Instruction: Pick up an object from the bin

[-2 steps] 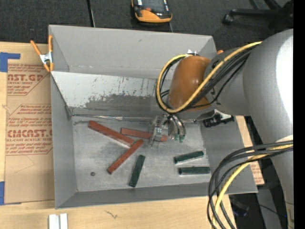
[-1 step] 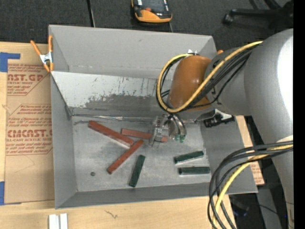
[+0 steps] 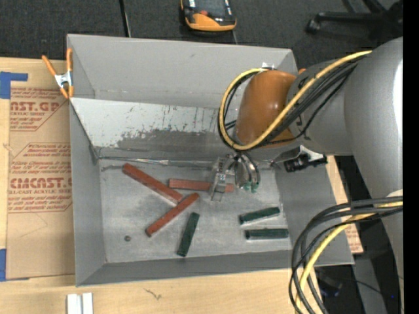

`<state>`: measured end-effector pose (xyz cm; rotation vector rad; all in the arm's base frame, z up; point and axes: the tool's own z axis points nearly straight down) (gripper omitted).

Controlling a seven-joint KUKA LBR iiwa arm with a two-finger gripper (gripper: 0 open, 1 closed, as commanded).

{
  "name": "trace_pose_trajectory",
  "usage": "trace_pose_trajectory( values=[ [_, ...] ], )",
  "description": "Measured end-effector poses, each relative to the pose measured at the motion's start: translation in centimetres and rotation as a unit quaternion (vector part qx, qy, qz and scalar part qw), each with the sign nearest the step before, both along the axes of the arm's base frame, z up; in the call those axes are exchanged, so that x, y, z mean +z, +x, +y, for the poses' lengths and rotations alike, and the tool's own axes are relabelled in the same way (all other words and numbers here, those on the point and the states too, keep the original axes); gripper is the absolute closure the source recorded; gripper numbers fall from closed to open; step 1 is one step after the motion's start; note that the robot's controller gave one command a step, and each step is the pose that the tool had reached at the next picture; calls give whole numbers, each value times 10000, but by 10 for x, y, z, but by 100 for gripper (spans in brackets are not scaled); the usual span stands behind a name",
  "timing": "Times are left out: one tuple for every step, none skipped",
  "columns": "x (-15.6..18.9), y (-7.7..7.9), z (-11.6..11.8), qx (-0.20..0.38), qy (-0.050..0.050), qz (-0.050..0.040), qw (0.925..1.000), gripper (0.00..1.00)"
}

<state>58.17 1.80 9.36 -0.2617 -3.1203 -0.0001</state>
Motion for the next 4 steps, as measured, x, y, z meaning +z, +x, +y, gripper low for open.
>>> trace_pose_trajectory(
  values=[
    [24, 2, 0, 0, 1, -37, 10000, 100],
    [37, 4, 0, 0, 2, -77, 10000, 100],
    [43, 4, 0, 1, 1, -77, 10000, 100],
    [48, 3, 0, 2, 1, -67, 10000, 100]
  ],
)
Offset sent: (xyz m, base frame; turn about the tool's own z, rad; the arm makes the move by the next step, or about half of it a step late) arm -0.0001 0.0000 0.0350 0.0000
